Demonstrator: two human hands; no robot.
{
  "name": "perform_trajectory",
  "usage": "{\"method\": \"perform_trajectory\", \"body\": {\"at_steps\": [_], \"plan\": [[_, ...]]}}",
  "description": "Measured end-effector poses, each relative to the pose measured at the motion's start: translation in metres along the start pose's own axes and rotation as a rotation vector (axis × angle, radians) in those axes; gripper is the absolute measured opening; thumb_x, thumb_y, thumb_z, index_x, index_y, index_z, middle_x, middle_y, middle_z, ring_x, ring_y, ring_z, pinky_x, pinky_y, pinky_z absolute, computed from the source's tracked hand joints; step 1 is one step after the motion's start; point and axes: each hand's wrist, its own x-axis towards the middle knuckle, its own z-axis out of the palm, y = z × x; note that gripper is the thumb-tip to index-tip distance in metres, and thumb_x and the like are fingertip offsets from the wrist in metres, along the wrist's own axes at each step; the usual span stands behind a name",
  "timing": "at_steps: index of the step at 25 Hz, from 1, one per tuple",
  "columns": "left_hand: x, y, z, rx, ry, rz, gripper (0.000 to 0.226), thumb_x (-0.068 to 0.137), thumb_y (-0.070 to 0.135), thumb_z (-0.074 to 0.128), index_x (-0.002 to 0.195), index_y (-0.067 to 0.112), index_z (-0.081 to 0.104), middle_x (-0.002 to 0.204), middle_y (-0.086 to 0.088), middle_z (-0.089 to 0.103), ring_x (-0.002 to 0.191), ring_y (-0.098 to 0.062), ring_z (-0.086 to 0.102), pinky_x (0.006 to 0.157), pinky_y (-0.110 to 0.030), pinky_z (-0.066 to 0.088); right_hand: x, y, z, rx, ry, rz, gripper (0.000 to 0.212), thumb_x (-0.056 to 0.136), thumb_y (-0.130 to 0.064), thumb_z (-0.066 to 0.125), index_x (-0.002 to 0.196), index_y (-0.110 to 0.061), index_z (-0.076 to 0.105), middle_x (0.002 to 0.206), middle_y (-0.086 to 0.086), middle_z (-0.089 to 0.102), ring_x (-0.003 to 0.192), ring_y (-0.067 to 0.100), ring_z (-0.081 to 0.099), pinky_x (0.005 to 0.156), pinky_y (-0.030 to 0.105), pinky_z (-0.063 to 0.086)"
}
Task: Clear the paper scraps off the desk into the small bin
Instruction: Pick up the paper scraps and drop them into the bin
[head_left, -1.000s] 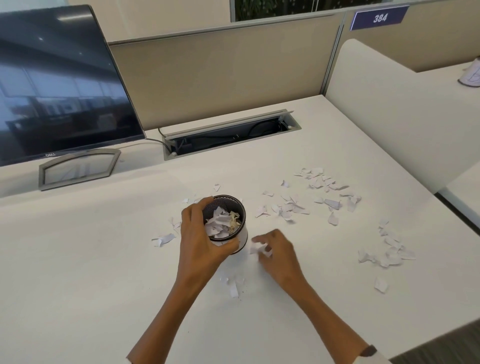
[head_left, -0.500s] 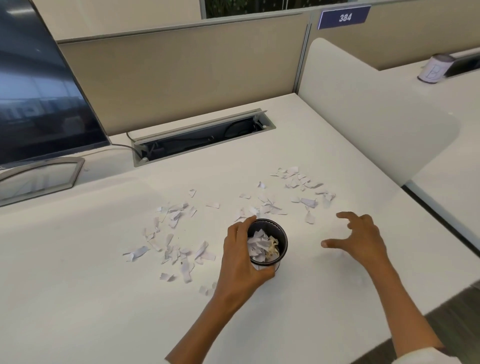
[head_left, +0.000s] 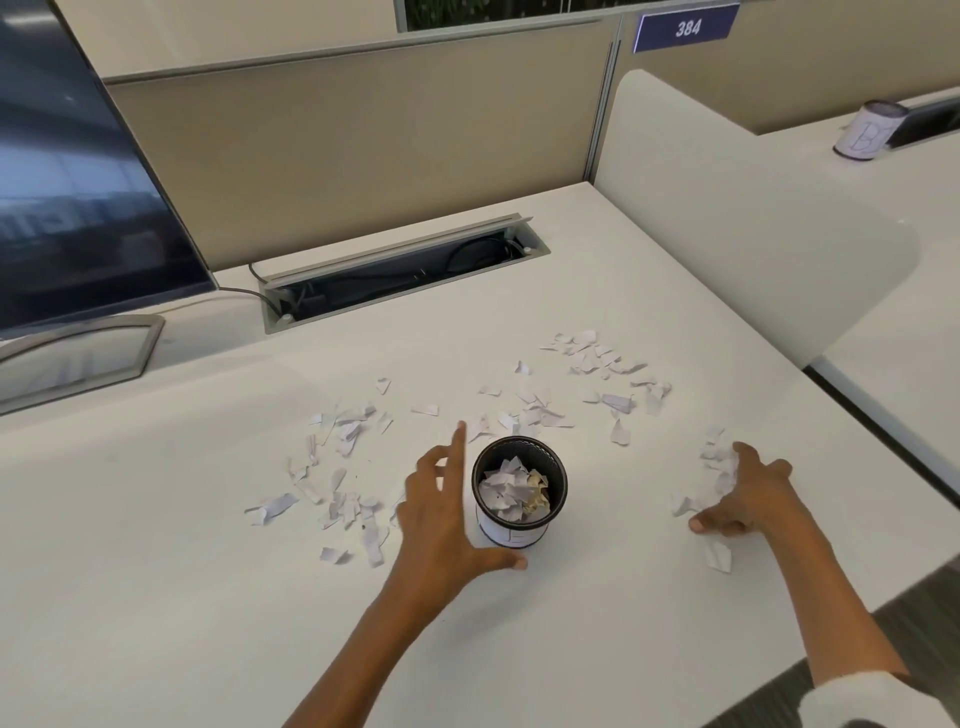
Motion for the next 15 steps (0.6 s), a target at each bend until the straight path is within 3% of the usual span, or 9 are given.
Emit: {"method": "perform_trajectory", "body": {"at_steps": [4,8,11,15], "plan": [[-0.009,-0.035,-0.028,0.335,0.016,-0.209,0.153,0.017,0.080,0.068,0.132,0.047,-0.028,0.151,-0.003,0.001,0.134,-0.026,0.015,0.101,-0.050,0.030,0.012,-0.018,-0.003,-0.031,-0.008,-0.114,0.107,0.051,-0.009,0.090,0.140,-0.017,0.031,0.130,0.020,0.029,0.101,0.035,0.054,0.083,0.034,0.046],[-0.009,-0.058,-0.037,0.569,0.004,-0.356,0.146,0.035,0.072,0.076,0.138,0.040,-0.023,0.152,-0.010,-0.005,0.136,-0.034,0.010,0.099,-0.048,0.032,0.018,-0.043,-0.001,0.062,-0.036,-0.240,0.094,0.052,-0.007,0.090,0.133,-0.020,0.042,0.123,0.017,0.031,0.080,0.032,0.058,0.070,0.040,0.058],[0.006,-0.063,-0.039,0.558,0.019,-0.452,0.129,0.051,0.070,0.072,0.144,0.032,-0.009,0.148,-0.014,0.010,0.132,-0.034,0.020,0.098,-0.045,0.034,0.020,-0.065,0.005,-0.012,-0.061,-0.330,0.098,0.050,-0.016,0.091,0.133,-0.025,0.041,0.118,0.012,0.032,0.091,0.031,0.056,0.067,0.040,0.058],[0.036,-0.056,-0.034,0.535,-0.037,-0.470,0.116,0.064,0.061,0.070,0.145,0.014,0.001,0.140,-0.020,0.021,0.128,-0.036,0.030,0.100,-0.043,0.037,0.026,-0.095,0.013,-0.136,-0.156,-0.450,0.105,0.045,-0.012,0.091,0.134,-0.027,0.037,0.123,0.012,0.029,0.096,0.027,0.050,0.065,0.036,0.057]]}}
